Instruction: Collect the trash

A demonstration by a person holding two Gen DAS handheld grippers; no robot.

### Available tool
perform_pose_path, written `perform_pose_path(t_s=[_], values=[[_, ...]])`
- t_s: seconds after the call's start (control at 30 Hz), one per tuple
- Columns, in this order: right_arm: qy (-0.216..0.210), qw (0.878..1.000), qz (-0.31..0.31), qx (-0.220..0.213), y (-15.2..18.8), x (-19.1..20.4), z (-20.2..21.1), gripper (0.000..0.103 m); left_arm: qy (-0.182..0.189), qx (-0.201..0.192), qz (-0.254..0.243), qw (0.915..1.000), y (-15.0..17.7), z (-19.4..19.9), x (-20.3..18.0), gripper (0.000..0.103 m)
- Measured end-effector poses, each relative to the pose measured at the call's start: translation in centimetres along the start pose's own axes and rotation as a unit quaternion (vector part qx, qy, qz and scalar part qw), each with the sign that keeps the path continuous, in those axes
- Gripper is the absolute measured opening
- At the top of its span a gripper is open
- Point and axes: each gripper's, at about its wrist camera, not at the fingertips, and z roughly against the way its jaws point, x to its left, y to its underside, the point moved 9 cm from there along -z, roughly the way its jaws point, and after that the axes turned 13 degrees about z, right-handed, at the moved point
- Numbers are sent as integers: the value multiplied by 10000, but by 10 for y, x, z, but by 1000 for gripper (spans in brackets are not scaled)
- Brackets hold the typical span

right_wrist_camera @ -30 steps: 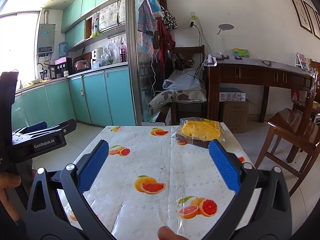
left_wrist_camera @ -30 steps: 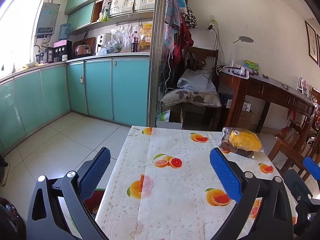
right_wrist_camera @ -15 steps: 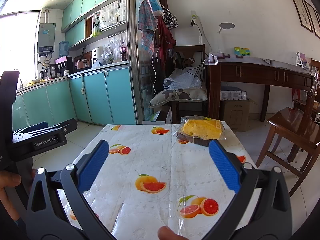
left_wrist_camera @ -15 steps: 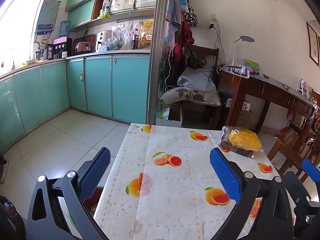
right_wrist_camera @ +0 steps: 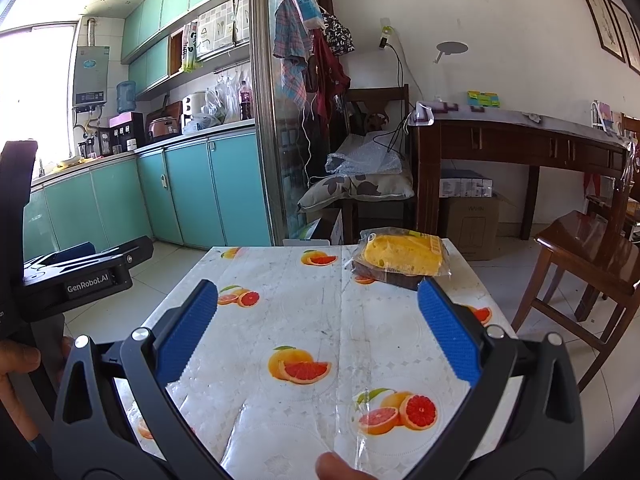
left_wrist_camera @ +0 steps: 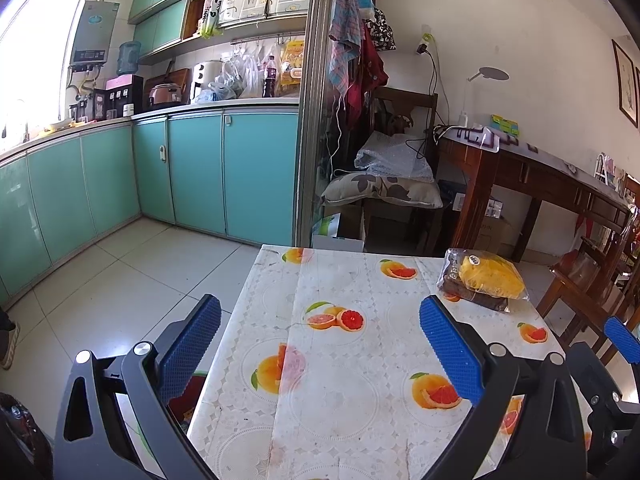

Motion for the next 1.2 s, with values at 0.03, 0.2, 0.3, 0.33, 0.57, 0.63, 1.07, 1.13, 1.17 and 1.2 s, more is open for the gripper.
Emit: perform_pose_path(t_s=[0.03,0.2,0.3,0.33,0.57,0.63,1.07,1.13,1.17,1.2], values=[[-6,10000,0,0,-1,0,0,99,1,-5,2,10000,-1,0,0,96],[4,10000,-9,0,0,-2,0,99,4,-9,9,10000,-1,0,0,96],[8,10000,-11,2,0,-2,0,99,0,-5,-5,10000,-1,0,0,96],[4,10000,-17,5,0,-3,0,99,-4,-7,-17,10000,-1,0,0,96],[12,10000,-51,16,1,-7,-1,99,-26,10,-53,10000,3,-1,0,96],[20,10000,-72,22,2,-8,-1,99,-30,16,-71,10000,3,-1,0,96],[383,9941,32,1015,54,-56,-63,99,-30,767,-200,9969,45,-49,-12,96],[435,9861,29,1603,79,-76,-94,99,-352,996,-272,9940,63,-73,-5,96],[432,9816,-29,1860,90,-84,-107,99,-535,1096,-341,9919,70,-84,0,96],[342,9746,-166,2205,103,-91,-122,99,-666,1172,-379,9901,76,-93,5,96]])
